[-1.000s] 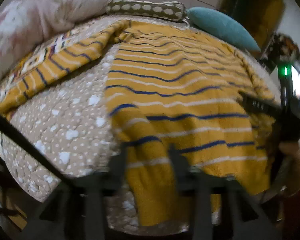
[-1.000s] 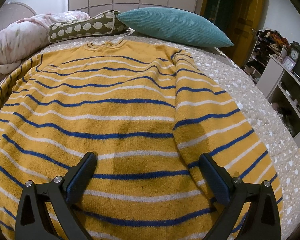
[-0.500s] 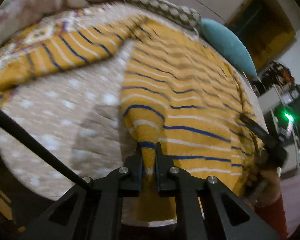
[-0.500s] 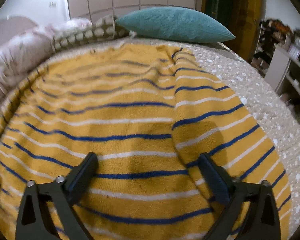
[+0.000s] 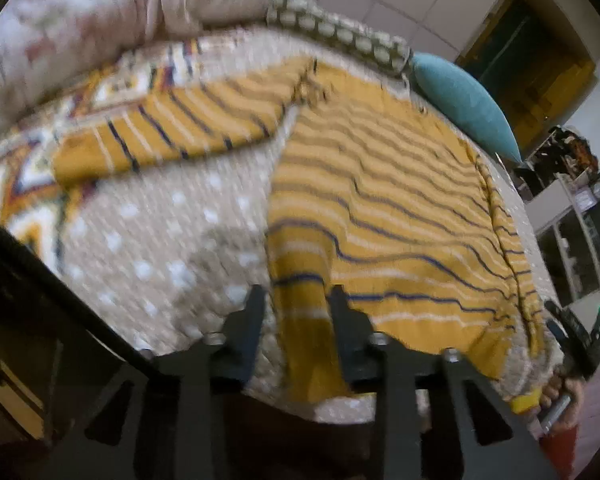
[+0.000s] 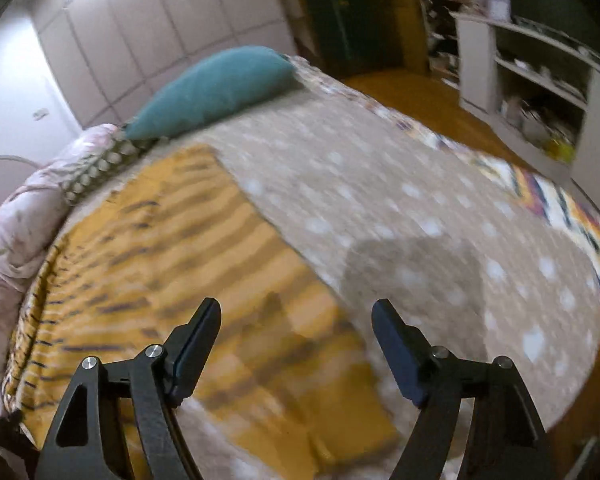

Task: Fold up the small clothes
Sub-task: 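Grasp a sleeve with the right tool and fold it across the body toward the collar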

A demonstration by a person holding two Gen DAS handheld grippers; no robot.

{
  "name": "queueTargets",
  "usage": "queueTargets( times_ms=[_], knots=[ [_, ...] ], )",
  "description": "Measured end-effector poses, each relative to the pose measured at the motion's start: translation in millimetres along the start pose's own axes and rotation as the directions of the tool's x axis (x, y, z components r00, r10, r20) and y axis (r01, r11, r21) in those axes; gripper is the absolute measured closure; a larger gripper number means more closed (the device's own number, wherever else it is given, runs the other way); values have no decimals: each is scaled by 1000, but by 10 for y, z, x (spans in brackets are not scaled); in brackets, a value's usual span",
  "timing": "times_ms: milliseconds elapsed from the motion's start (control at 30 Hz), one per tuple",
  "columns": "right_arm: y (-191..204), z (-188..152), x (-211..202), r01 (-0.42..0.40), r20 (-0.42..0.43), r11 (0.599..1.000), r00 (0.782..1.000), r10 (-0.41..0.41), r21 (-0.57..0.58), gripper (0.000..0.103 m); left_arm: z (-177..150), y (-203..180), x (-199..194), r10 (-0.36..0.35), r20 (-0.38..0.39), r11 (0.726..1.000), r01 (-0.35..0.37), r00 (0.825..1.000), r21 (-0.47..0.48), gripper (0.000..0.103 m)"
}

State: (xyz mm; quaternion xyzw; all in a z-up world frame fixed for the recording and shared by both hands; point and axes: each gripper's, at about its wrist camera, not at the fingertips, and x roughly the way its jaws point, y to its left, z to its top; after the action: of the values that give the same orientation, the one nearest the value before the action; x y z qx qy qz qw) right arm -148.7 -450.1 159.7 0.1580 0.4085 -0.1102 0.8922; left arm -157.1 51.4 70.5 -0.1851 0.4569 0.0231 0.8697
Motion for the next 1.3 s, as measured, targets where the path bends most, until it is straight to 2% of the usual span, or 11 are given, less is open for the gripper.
queueTargets(
  times_ms=[100, 200, 333, 400, 467, 567, 700, 833, 967, 1133, 1300],
  knots=[
    [-116, -142, 91, 42, -21, 999, 999, -42, -10, 21, 56, -98, -114, 34, 62, 999, -37, 997, 38, 52],
    [-69, -252, 159, 76, -4, 996, 997, -76, -47, 23, 87, -236, -124, 38, 72, 996, -44, 997, 77, 52],
    [89, -279, 186, -21, -47, 996, 999, 17, -88, 90, 78, -423, -81, 43, 63, 991, -51, 997, 124, 52],
    [-5, -175, 127, -115, -67, 991, 992, 111, -65, 90, 78, -497, -68, 55, 69, 987, -65, 996, 146, 51],
    [-114, -19, 52, -110, -48, 992, 993, 107, -58, 90, 74, -517, -59, 58, 74, 986, -69, 996, 153, 51],
    [-450, 428, -84, -4, 21, 999, 1000, 5, -35, 91, 85, -509, -49, 50, 72, 987, -60, 996, 147, 50],
    [-978, 1071, -171, 167, 77, 984, 982, -171, 58, 91, 77, -448, -49, 44, 74, 989, -53, 996, 135, 49],
    [-1172, 1495, -135, 205, 49, 968, 976, -214, 143, 91, 65, -356, -51, 46, 80, 991, -55, 996, 118, 49],
    [-698, 1612, -75, 196, 29, 978, 980, -199, 72, 91, 84, -207, -21, 36, 76, 996, -42, 996, 82, 48],
    [496, 1605, 142, 24, -24, 996, 999, -26, -90, 91, 73, -25, -29, 3, 79, 999, -6, 997, 43, 48],
    [1846, 1463, 578, -146, -124, 961, 985, 119, -236, 91, 43, 187, -132, 12, 117, 999, -17, 993, 41, 47]
  ],
)
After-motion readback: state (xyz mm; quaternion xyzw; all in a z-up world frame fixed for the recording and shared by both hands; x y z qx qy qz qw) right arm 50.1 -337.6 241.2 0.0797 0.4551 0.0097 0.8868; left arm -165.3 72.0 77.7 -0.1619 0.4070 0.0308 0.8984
